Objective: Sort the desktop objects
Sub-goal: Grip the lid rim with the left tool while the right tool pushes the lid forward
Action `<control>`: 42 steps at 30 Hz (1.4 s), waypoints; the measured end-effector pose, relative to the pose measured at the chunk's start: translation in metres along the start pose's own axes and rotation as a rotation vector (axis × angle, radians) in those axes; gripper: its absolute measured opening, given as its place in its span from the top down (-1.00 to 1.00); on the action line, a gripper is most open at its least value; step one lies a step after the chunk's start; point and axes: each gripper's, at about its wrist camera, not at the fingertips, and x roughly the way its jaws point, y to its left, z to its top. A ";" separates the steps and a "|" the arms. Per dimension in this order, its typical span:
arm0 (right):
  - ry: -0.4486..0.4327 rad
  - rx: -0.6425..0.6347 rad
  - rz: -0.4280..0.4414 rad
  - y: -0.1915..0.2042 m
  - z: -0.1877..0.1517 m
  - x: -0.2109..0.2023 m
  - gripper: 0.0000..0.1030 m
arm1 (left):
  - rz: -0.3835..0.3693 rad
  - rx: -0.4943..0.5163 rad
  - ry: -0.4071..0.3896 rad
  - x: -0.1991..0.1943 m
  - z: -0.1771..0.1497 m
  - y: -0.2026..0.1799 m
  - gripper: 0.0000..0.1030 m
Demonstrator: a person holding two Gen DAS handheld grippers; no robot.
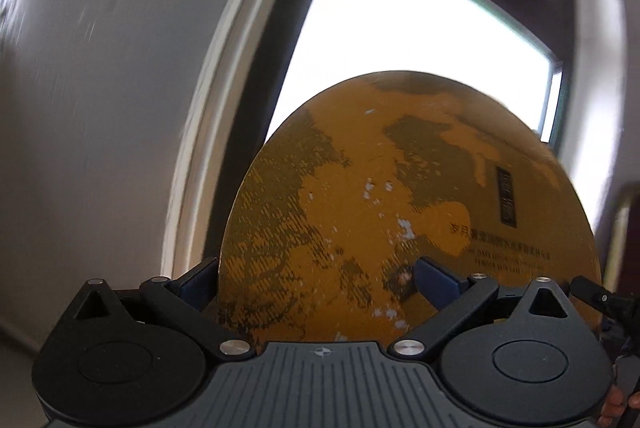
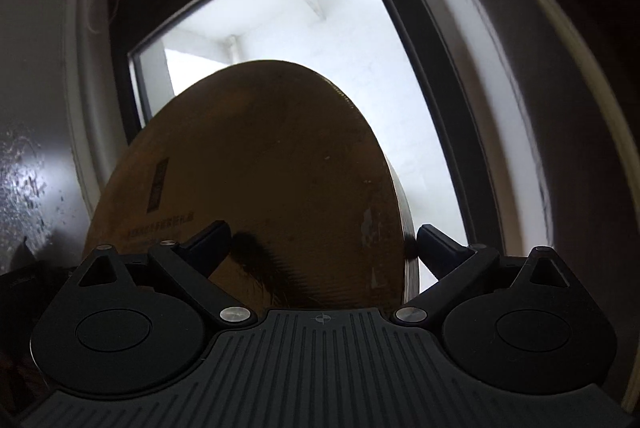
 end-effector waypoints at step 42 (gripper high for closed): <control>0.227 -0.242 -0.205 0.080 0.045 -0.386 -0.90 | 0.067 -0.255 0.500 -0.293 -0.057 -0.117 -0.97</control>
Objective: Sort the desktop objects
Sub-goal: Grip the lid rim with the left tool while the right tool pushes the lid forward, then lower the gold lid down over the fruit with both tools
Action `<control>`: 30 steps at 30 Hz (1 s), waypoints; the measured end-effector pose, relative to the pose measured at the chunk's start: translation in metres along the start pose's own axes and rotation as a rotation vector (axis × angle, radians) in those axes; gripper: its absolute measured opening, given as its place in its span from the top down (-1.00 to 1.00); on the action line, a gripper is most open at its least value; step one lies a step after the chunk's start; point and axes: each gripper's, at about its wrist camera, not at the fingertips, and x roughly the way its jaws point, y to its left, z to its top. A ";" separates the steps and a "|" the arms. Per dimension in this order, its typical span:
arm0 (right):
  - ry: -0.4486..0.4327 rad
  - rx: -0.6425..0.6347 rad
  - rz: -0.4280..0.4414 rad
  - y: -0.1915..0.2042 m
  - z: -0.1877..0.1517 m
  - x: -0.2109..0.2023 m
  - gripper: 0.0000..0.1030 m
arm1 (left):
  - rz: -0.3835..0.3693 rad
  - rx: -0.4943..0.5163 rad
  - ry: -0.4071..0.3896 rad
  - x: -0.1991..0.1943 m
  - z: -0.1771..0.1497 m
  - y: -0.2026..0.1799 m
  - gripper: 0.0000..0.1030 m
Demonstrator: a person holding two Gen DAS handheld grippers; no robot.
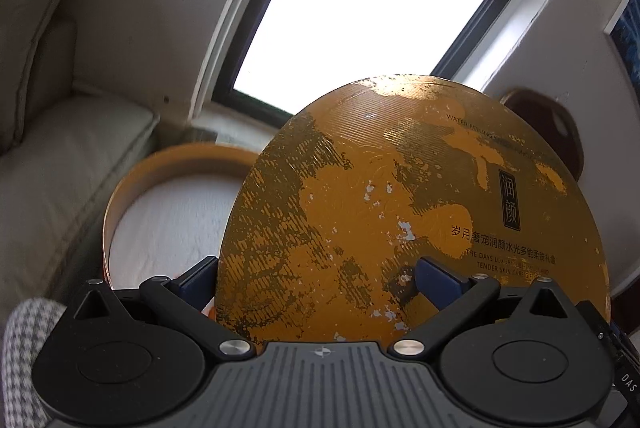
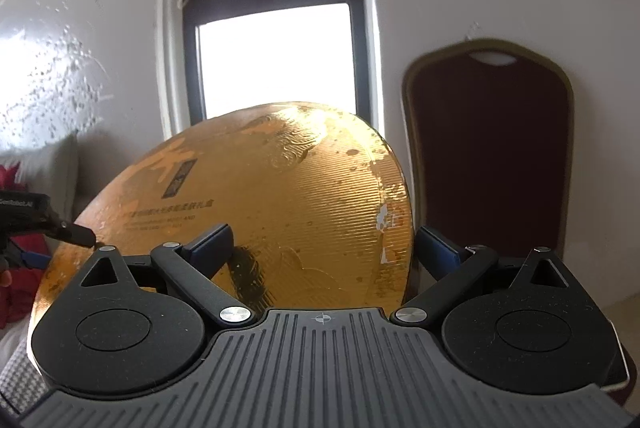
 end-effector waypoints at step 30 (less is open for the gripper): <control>0.170 0.091 -0.244 -0.065 -0.040 -0.049 -0.90 | -0.098 0.076 0.268 0.060 -0.043 -0.063 -0.97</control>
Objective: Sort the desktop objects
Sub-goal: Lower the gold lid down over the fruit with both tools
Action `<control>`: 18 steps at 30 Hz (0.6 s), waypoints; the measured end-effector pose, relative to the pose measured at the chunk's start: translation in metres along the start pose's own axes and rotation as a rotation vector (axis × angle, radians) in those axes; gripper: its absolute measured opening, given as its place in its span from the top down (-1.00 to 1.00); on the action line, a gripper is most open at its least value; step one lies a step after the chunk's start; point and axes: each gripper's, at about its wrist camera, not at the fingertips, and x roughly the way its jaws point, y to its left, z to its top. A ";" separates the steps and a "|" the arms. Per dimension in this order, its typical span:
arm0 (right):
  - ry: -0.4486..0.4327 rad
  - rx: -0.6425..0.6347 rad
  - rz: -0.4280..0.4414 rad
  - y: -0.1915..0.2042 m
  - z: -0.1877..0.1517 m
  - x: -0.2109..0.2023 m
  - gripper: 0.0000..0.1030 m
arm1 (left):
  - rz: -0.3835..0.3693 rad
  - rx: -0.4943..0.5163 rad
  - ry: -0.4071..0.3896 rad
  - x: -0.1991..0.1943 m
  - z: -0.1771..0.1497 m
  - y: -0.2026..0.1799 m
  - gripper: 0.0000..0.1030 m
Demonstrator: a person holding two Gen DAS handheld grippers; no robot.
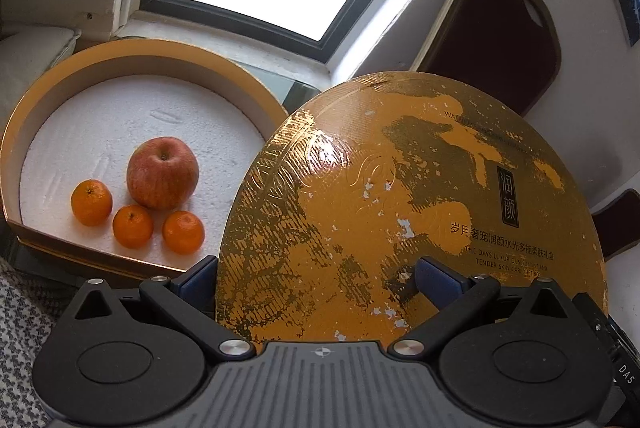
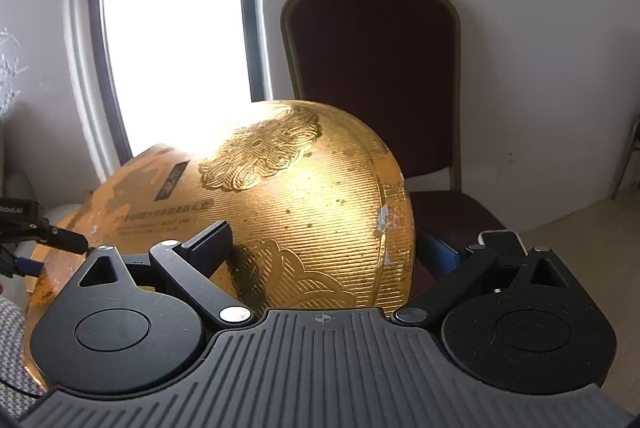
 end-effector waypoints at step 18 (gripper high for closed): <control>0.048 -0.022 0.119 0.054 0.022 0.066 -0.90 | 0.100 -0.075 -0.055 -0.022 0.024 0.059 -0.97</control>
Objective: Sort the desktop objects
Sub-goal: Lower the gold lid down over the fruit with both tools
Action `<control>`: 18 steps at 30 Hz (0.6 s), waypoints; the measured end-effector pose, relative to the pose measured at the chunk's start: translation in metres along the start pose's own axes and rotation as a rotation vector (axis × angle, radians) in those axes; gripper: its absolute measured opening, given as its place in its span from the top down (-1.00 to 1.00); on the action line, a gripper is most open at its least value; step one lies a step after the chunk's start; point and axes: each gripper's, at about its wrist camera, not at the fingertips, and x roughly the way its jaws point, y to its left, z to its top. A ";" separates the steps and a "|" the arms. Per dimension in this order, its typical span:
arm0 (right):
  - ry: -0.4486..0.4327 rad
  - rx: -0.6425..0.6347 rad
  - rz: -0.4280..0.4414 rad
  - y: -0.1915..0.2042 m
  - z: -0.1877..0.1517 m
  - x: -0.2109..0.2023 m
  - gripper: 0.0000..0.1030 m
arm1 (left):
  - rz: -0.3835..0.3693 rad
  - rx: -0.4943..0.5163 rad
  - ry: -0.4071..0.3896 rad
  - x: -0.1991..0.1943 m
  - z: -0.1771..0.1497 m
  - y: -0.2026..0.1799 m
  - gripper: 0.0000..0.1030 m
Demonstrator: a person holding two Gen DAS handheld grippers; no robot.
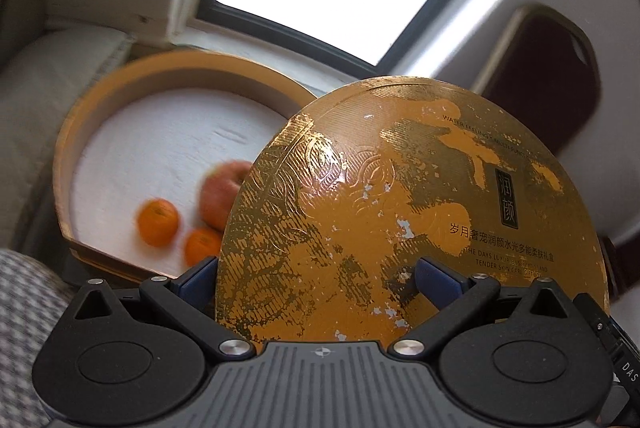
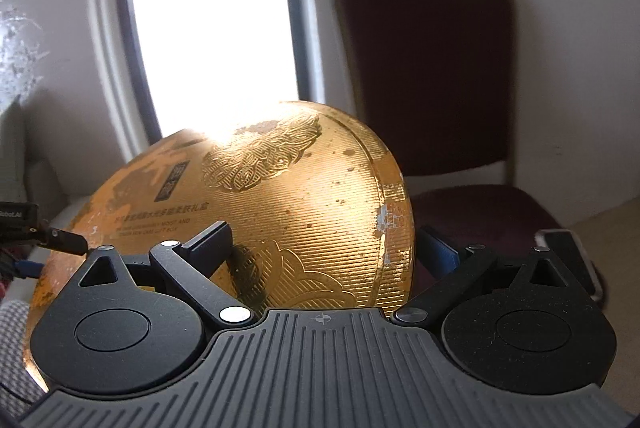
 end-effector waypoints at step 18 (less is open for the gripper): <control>0.047 0.032 0.256 0.102 0.033 0.149 -0.90 | 0.227 -0.017 -0.152 -0.023 0.084 0.091 -0.95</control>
